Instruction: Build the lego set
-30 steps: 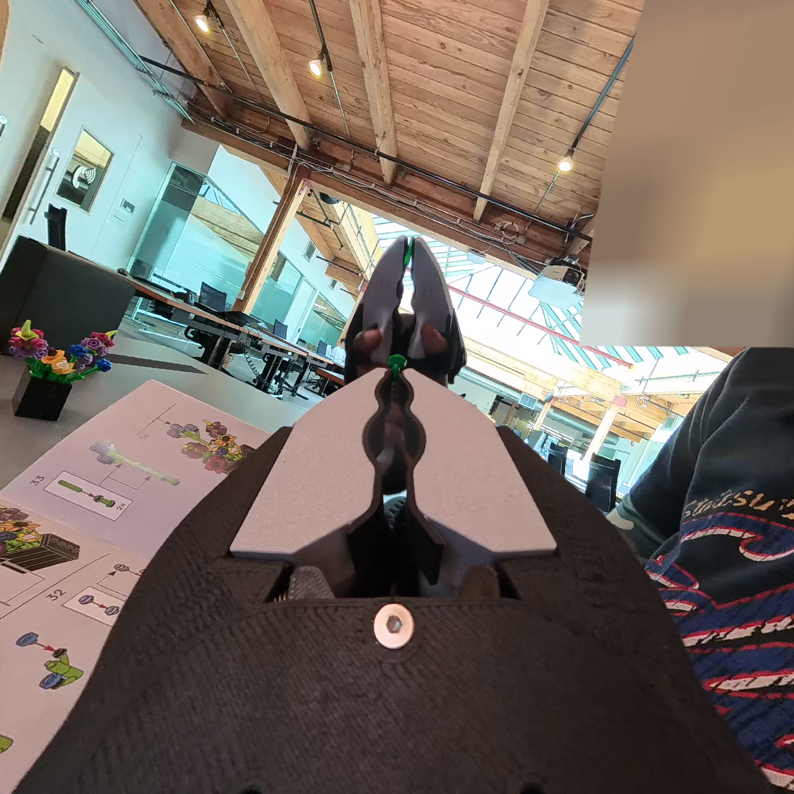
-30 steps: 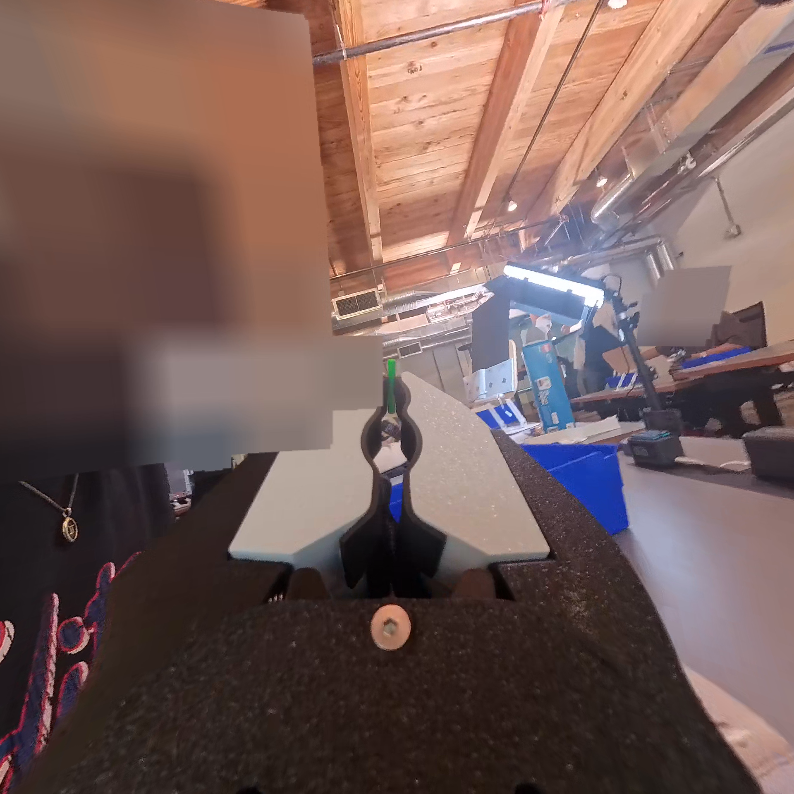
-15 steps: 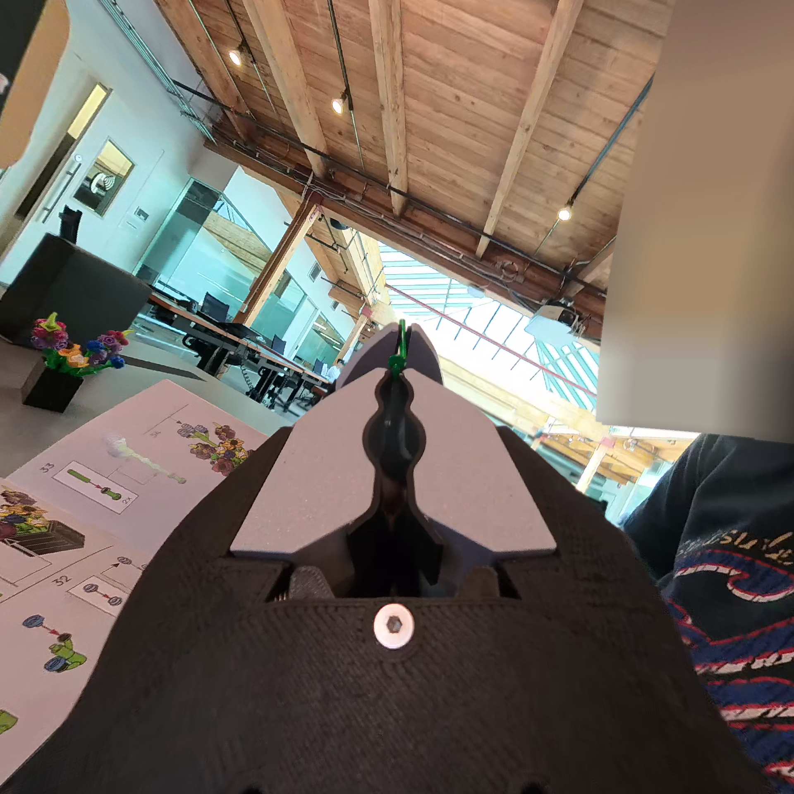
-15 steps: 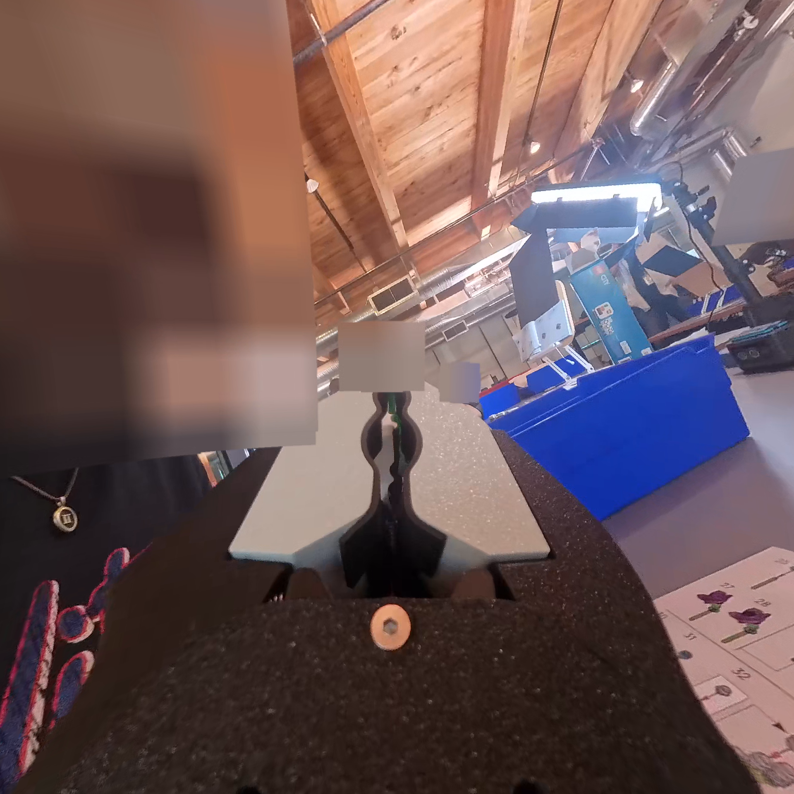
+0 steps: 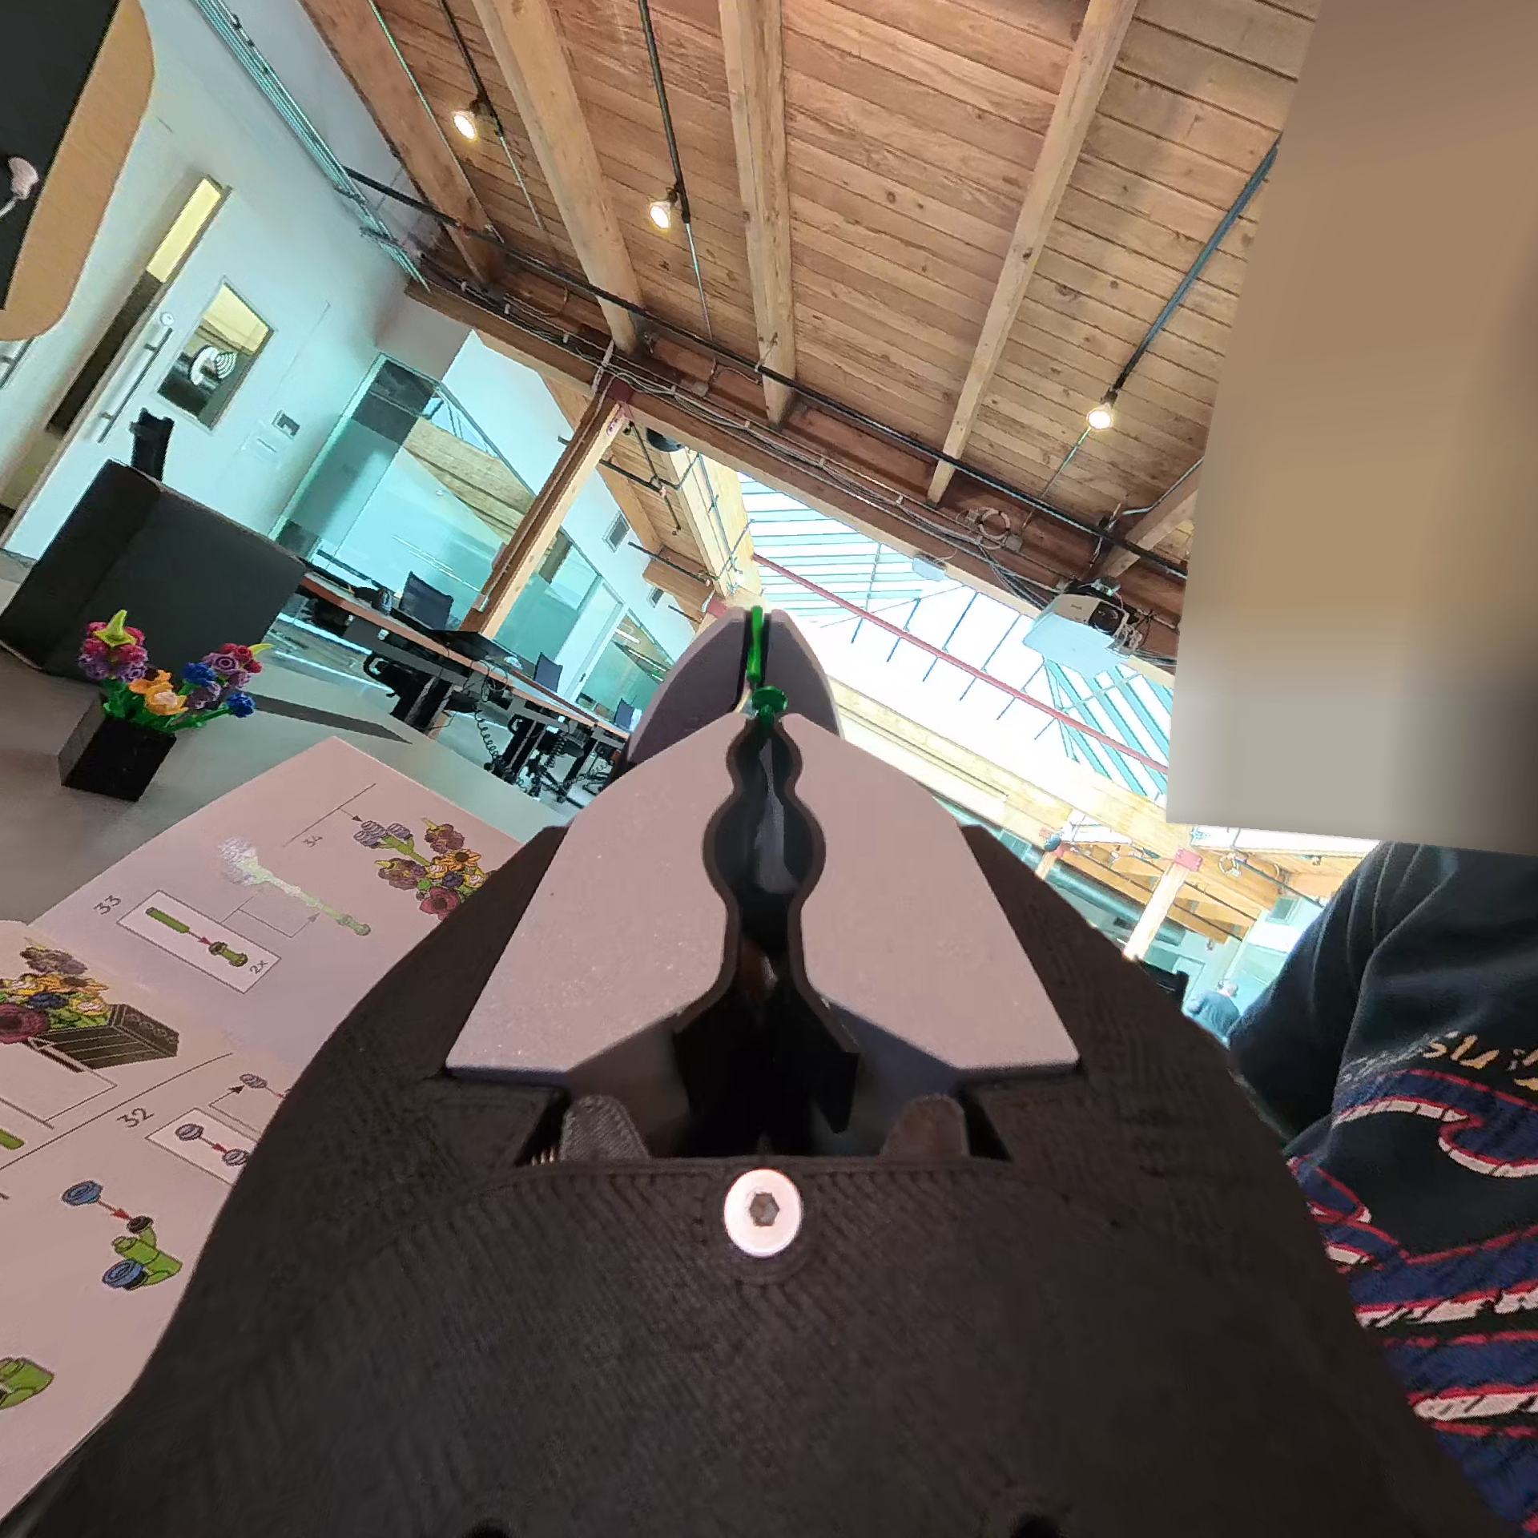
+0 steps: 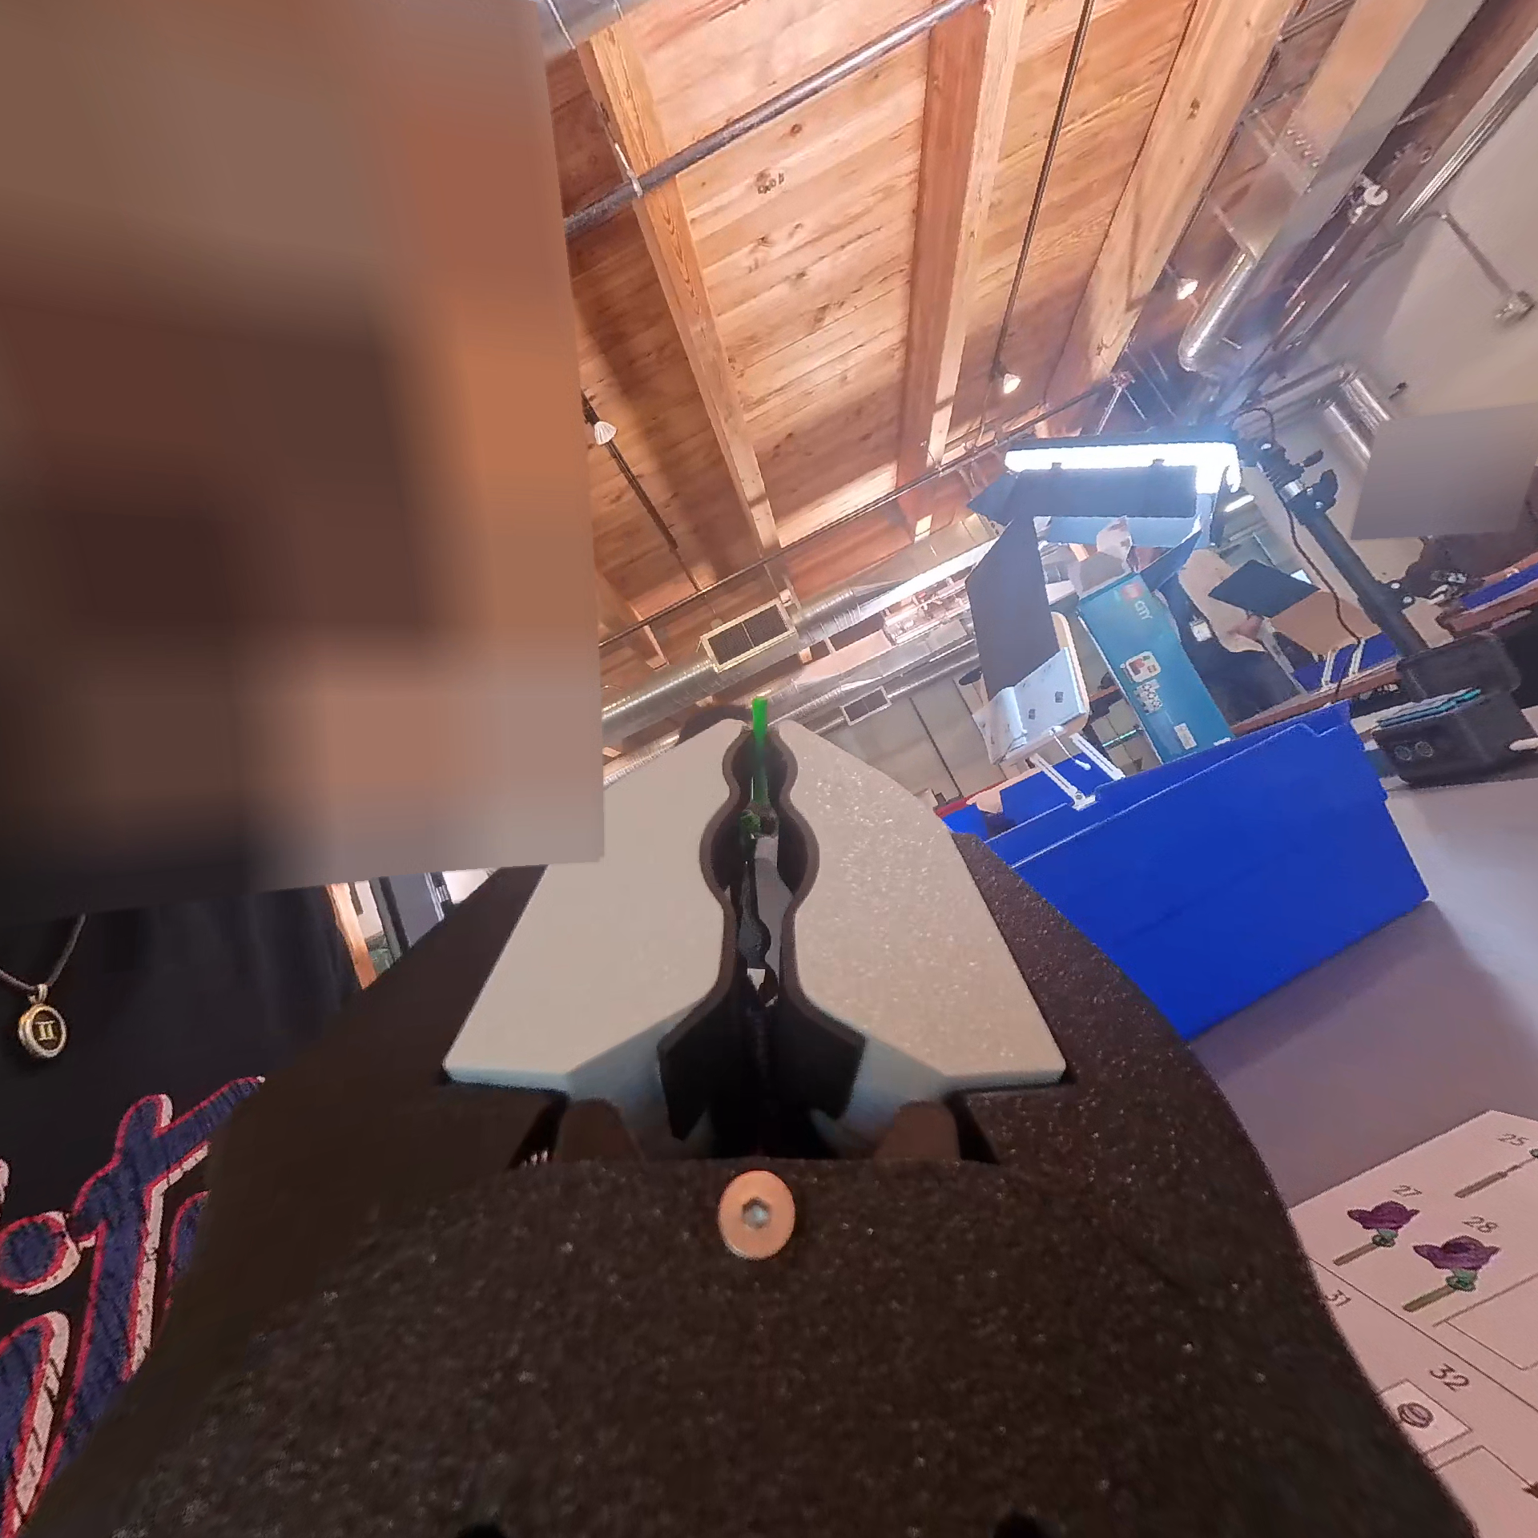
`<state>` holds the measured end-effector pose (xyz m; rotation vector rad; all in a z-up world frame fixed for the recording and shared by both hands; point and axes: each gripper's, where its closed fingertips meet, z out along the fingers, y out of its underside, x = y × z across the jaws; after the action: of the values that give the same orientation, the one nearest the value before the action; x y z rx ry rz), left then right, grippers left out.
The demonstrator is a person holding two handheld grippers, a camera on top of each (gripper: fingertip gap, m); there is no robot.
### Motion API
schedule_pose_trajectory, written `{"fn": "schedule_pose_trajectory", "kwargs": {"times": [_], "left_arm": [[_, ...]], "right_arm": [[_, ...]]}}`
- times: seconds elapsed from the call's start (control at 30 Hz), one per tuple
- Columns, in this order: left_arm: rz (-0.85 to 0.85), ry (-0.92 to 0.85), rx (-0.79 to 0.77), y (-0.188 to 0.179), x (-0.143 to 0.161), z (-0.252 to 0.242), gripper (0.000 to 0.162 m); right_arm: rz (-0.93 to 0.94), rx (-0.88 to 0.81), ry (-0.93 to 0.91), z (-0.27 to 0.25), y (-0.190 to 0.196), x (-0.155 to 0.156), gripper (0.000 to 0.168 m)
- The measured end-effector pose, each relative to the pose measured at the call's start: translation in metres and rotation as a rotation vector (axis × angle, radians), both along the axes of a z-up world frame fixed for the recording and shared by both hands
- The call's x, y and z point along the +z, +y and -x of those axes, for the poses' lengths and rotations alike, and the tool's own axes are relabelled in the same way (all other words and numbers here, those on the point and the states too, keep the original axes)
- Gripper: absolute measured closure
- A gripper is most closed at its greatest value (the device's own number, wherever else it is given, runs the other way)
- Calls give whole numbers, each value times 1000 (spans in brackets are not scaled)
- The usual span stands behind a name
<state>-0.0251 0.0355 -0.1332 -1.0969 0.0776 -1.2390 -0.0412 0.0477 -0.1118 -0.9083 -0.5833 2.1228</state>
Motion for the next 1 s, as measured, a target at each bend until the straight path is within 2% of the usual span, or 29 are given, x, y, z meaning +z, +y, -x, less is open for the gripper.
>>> {"fn": "schedule_pose_trajectory", "kwargs": {"times": [0.7, 0.83, 1.0], "left_arm": [[24, -39, -18, 2, -2, 5, 160], [54, 3, -21, 5, -7, 0, 160], [72, 122, -39, 6, -14, -16, 160]], "right_arm": [[-53, -31, -58, 3, -6, -7, 165], [-92, -50, -176, 0, -4, -13, 166], [-147, -45, -443, -15, -3, -19, 166]]}}
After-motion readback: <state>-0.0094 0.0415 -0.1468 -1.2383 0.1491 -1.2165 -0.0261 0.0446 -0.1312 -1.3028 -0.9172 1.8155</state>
